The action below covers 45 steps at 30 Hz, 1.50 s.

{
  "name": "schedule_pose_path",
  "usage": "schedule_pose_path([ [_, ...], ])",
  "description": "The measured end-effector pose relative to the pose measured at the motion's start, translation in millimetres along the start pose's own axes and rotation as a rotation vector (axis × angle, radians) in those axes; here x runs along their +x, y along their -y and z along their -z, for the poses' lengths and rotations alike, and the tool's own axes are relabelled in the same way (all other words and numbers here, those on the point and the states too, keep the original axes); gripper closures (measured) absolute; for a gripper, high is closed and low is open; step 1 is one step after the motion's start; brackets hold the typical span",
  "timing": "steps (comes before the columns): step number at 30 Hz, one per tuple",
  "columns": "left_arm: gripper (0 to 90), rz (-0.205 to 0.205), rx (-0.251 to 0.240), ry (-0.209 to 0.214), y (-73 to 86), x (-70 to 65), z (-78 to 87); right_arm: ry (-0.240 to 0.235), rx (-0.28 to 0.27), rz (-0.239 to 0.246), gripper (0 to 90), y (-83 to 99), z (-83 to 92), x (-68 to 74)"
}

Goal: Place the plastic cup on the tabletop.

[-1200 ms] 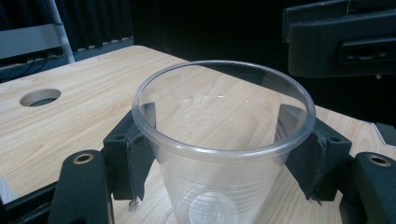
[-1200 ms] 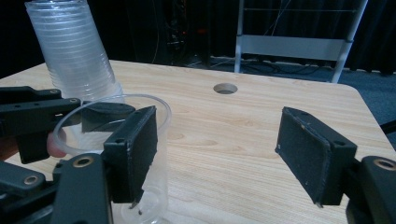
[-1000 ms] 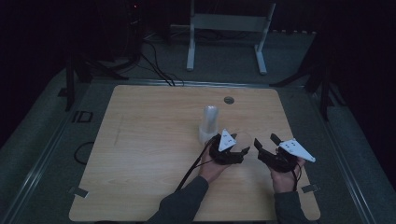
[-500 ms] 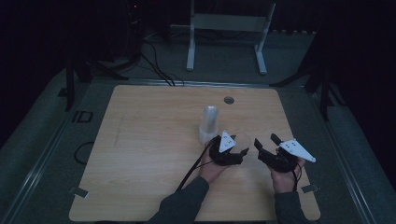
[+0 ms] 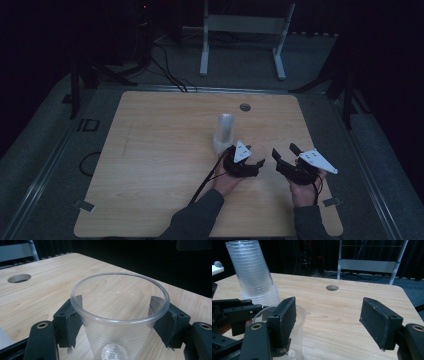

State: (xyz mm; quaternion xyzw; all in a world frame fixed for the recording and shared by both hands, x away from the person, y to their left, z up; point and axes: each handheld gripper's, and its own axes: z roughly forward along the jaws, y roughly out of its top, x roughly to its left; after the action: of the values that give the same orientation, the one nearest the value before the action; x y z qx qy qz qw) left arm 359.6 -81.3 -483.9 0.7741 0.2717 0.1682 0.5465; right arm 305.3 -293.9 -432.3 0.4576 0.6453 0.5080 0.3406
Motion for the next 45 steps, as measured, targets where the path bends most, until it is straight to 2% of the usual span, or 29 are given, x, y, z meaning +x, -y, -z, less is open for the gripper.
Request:
schedule_pose_path([
  [8, 27.0, -0.011, 0.007, 0.001, 1.0, -2.6, -0.3, 0.0, -0.001, -0.001, 28.6, -0.1, 0.1, 0.0],
  [12, 24.8, 0.006, 0.025, 0.002, 1.1, -2.7, -0.5, 0.0, -0.001, -0.001, 28.6, -0.1, 0.1, -0.1],
  [22, 18.1, 0.009, 0.056, 0.008, 2.6, -4.7, -1.7, 0.0, 0.002, 0.002, 28.6, 0.2, -0.3, 0.1],
  [37, 15.9, 0.034, 0.058, 0.02, 6.3, -2.2, 5.2, -0.002, 0.005, 0.001, 28.6, 0.6, -0.7, 0.0],
  [45, 15.8, 0.03, 0.066, 0.026, 9.8, -2.8, 8.6, -0.003, 0.008, 0.004, 28.6, 0.8, -1.3, 0.4],
])
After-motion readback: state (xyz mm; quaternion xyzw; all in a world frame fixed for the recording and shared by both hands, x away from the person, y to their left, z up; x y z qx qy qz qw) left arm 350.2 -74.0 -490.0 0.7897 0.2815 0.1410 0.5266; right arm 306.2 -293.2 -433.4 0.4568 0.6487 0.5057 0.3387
